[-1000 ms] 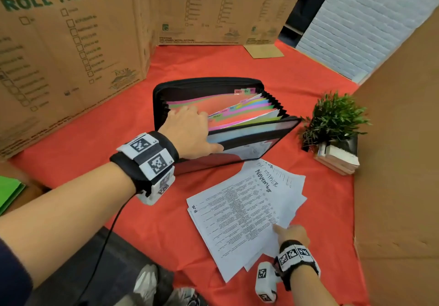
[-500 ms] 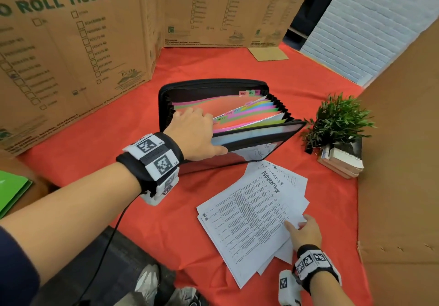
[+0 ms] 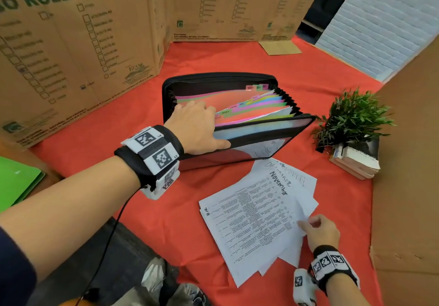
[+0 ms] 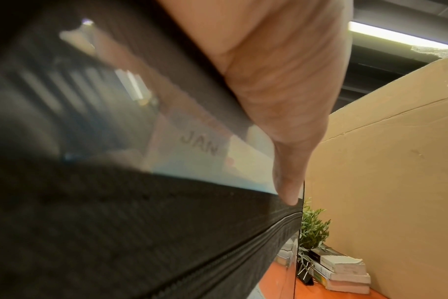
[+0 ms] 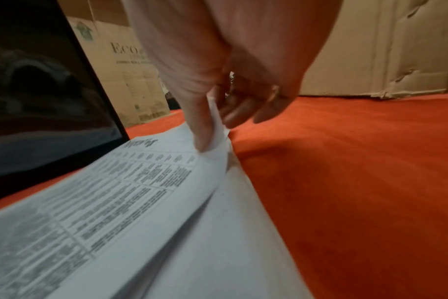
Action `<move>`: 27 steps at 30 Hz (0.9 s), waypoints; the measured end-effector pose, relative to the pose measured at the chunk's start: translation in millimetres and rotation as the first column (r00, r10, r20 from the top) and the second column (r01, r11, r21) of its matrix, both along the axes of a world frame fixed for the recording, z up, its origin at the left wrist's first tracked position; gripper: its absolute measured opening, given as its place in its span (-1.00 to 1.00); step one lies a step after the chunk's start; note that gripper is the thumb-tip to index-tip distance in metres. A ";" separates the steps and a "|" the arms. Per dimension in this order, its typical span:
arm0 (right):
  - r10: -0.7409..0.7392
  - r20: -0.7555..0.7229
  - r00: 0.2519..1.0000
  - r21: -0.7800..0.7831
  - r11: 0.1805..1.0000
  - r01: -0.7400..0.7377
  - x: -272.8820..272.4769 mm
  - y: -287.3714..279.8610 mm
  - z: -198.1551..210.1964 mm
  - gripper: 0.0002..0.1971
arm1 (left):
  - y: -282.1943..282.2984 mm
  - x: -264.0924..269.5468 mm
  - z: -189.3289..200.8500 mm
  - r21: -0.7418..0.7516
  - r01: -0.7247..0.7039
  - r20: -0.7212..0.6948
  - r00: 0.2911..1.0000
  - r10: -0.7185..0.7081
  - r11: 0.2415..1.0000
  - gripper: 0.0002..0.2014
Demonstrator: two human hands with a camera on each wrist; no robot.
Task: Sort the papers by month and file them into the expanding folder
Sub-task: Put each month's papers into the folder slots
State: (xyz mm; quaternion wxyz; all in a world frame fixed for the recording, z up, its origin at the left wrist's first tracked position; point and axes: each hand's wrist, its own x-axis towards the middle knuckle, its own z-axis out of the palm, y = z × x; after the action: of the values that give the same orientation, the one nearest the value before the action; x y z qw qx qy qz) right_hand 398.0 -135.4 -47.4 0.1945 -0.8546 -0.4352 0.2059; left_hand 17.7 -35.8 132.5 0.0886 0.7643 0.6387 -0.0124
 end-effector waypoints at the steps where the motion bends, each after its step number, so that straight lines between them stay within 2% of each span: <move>1: 0.023 -0.015 1.000 0.047 0.999 -0.022 -0.7 -1.6 3.7 -0.75 | 0.3 -0.2 0.0 0.005 0.002 -0.005 1.000 -0.002 1.000 -0.17; 4: 0.133 0.005 0.991 0.092 0.987 -0.133 -1.3 -6.0 12.1 -0.76 | 1.9 -0.9 1.0 0.005 -0.003 0.001 1.000 0.003 1.000 -0.14; 7: 0.320 0.130 0.939 0.126 0.934 -0.335 -0.5 -6.4 18.6 -0.94 | 3.3 -1.0 2.0 -0.002 -0.007 0.013 1.000 0.007 1.000 -0.14; 10: 0.486 0.296 0.822 0.072 0.847 -0.526 -3.9 -3.0 23.8 -0.67 | 3.8 -0.8 1.8 -0.004 -0.006 0.013 1.000 0.007 1.000 -0.13; 11: 0.507 0.328 0.797 0.073 0.828 -0.557 -5.6 -1.7 24.0 -0.65 | 3.7 -0.7 1.7 -0.004 -0.008 0.015 1.000 0.008 1.000 -0.13; 13: 0.538 0.377 0.754 0.060 0.798 -0.599 -8.7 2.2 19.3 -0.73 | 4.1 -0.9 2.2 0.000 -0.006 0.015 1.000 0.006 1.000 -0.13; 15: 0.532 0.362 0.766 0.053 0.808 -0.587 -13.2 5.9 16.3 -0.91 | 4.3 -1.4 2.9 0.002 -0.008 0.016 1.000 0.008 1.000 -0.13; 16: 0.529 0.307 0.791 0.047 0.822 -0.567 -17.3 7.5 17.2 -0.96 | 4.6 -1.7 3.0 0.001 -0.010 0.017 1.000 0.010 1.000 -0.13; 17: 0.514 0.239 0.824 0.039 0.842 -0.538 -21.0 9.4 17.6 -0.93 | 4.5 -1.8 3.4 -0.001 -0.012 0.017 1.000 0.012 1.000 -0.13; 19: 0.391 0.087 0.916 0.021 0.919 -0.394 -25.3 13.3 13.2 -0.80 | 4.4 -1.7 3.3 -0.009 -0.013 0.015 1.000 0.014 1.000 -0.13; 21: 0.178 -0.120 0.977 -0.051 0.981 -0.185 -23.2 19.4 2.7 -0.52 | 3.6 -1.2 2.9 -0.010 -0.015 0.015 1.000 0.015 1.000 -0.14; 22: 0.026 -0.230 0.973 -0.106 0.993 -0.052 -21.4 22.6 -3.0 -0.38 | 2.6 -0.9 2.6 -0.009 -0.015 0.013 1.000 0.015 1.000 -0.14; 24: -0.223 -0.357 0.907 -0.224 0.963 0.148 -18.2 29.3 -13.5 -0.18 | 0.5 -0.2 2.2 -0.003 -0.011 0.007 1.000 0.011 1.000 -0.14; 25: -0.295 -0.388 0.873 -0.269 0.942 0.199 -16.9 32.5 -16.2 -0.22 | -0.5 0.2 1.8 -0.001 -0.008 0.004 1.000 0.009 1.000 -0.14; 27: -0.376 -0.405 0.834 -0.351 0.906 0.238 -24.5 36.1 -10.5 -0.56 | -2.3 0.9 1.8 -0.001 -0.003 0.001 1.000 0.003 1.000 -0.14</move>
State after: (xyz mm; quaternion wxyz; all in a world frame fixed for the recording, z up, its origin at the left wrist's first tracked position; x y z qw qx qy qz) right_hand 373.5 -99.3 -57.9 0.1979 -0.8585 -0.1972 0.4299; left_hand 18.5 -38.1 134.3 0.0896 0.7633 0.6397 -0.0122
